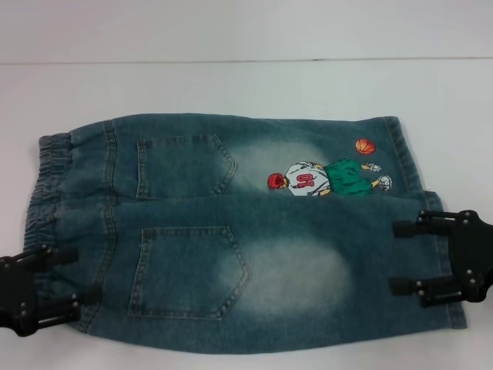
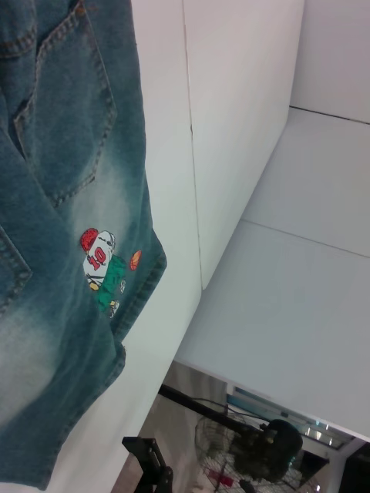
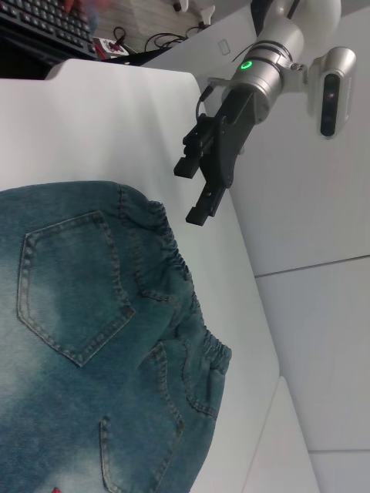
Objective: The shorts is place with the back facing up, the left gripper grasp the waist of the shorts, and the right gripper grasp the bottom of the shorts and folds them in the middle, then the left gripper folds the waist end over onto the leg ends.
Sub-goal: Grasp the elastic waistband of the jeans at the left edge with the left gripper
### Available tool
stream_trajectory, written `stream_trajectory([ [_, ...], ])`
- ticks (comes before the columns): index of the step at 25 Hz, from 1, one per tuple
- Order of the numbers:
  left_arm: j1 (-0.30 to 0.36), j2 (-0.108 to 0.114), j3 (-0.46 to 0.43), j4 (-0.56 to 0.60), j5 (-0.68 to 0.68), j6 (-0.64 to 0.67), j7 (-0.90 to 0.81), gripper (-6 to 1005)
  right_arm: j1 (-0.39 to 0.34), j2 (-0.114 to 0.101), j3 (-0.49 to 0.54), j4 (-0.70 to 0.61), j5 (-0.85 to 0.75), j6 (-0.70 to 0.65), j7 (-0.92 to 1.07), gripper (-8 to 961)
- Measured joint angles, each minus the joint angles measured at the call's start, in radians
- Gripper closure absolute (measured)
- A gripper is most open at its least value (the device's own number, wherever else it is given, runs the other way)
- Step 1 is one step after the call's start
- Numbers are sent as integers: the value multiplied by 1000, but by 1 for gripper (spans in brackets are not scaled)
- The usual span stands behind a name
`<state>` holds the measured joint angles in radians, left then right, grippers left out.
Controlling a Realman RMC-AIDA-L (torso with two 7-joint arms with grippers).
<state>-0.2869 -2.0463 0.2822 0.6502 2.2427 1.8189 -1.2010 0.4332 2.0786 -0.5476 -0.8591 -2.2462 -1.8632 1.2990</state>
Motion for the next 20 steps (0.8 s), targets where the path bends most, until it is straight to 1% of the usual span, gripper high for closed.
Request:
stream_trajectory([
  [11,-3,-2,2,-1,0,-22,-1,159,5,1,-6,0,1,0,-3,26],
  [14,-3,-1,0,11,0,-44,-25,164,8,1,-6,0,1,-4,-2,26],
  [17,1,-3,6,69,14,-73,-93,170,11,2,-8,0,1,-4,3,25],
  [20,12,-14,7,178,53,-80,-189,175,12,2,-8,0,1,-2,5,25],
])
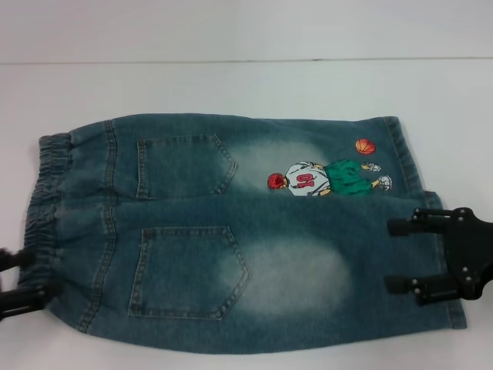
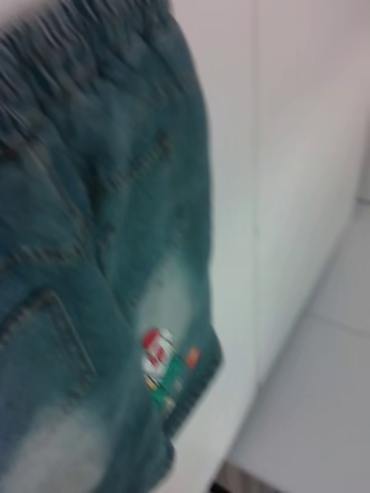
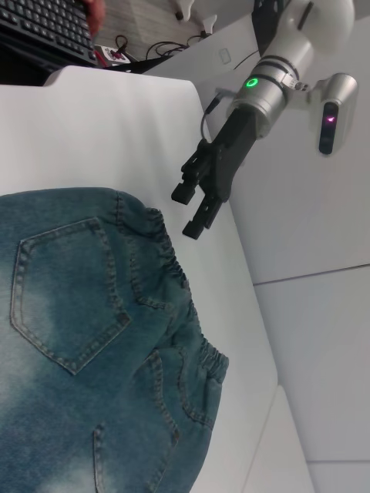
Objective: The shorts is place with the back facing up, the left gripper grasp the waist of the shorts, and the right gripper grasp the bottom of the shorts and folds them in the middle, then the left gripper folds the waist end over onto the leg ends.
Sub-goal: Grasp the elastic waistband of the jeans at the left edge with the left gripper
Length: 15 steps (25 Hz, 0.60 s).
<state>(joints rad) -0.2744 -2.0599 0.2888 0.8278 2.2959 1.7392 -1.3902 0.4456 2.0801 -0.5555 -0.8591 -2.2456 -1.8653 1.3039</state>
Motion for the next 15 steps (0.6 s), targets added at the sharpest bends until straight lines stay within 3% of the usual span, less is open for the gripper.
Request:
stream_trajectory([
  [8,36,-56,-1,256,100,0,-153,190,1,0,0,0,0,9,0,26],
  [15,9,-84,4,284,187,-34,-159,202,4,0,0,0,0,9,1,25],
])
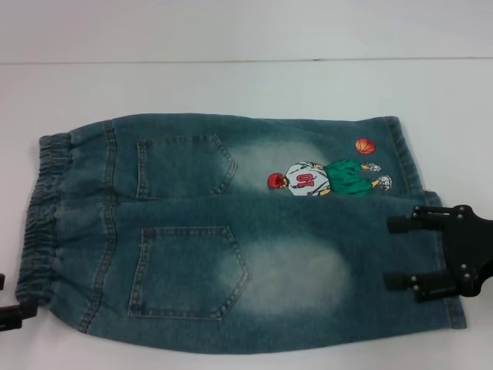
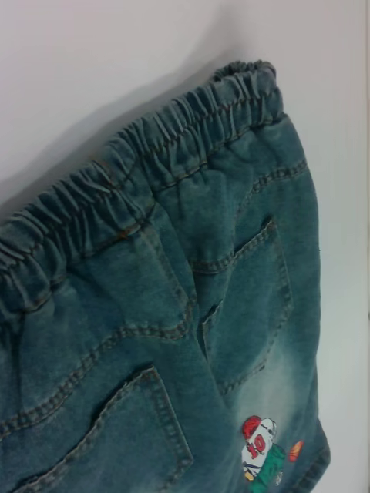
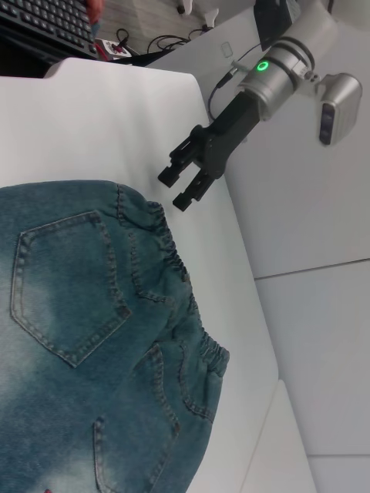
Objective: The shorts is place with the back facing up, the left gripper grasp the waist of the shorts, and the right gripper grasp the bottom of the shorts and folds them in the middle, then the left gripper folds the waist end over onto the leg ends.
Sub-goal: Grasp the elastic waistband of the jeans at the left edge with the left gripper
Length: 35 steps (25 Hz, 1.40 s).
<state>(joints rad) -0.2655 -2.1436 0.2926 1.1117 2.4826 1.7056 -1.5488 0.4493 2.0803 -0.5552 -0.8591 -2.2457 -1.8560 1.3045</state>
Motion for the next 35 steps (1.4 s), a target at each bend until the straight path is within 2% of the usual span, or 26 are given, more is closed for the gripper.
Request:
stream_trajectory([
  [10,-4,-7,59,-13,6,-50,-6,220,2,1,1,0,2,1,2,25],
  [35,-26,-17,77,-46,23,-111,4,266,7,1,10,0,2,2,5,25],
])
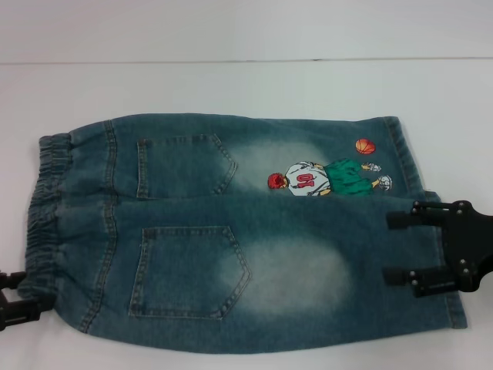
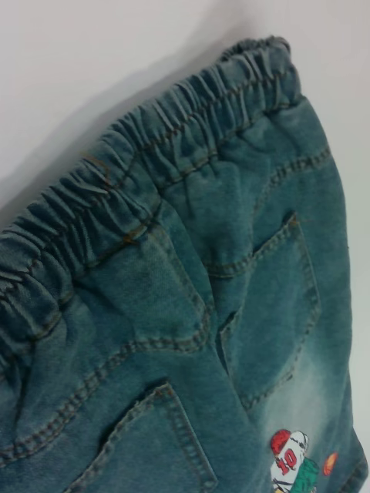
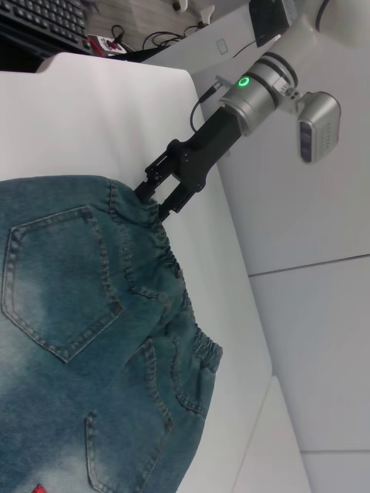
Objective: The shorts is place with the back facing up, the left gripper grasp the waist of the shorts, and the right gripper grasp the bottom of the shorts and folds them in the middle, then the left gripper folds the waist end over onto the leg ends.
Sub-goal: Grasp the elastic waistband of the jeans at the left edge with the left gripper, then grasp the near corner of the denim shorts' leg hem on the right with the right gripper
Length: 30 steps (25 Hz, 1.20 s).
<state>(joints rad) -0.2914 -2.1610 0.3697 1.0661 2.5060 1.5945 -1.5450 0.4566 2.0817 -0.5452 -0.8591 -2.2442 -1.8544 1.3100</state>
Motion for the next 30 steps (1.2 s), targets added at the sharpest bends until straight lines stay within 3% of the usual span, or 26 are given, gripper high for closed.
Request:
stream_trajectory([
  [4,-11,2,0,-9,3,-1,1,273,-1,0,0,0,0,0,1,25],
  [9,-19,1,-6,1,-1,-1,-1,519,-4,-1,4,0,5,-3,4,26],
  [20,-29,2,11,5,-49,16,-3,879,-7,-10,24,-37,-9,-12,98,26],
  [25,-37,1,13,1,-49,9,0,895,0,-16,11,-177,-116,-63,237,25],
  [30,-46,3,14,-3,-49,16,11,911,66,-20,-46,-279,-332,-129,416,27],
])
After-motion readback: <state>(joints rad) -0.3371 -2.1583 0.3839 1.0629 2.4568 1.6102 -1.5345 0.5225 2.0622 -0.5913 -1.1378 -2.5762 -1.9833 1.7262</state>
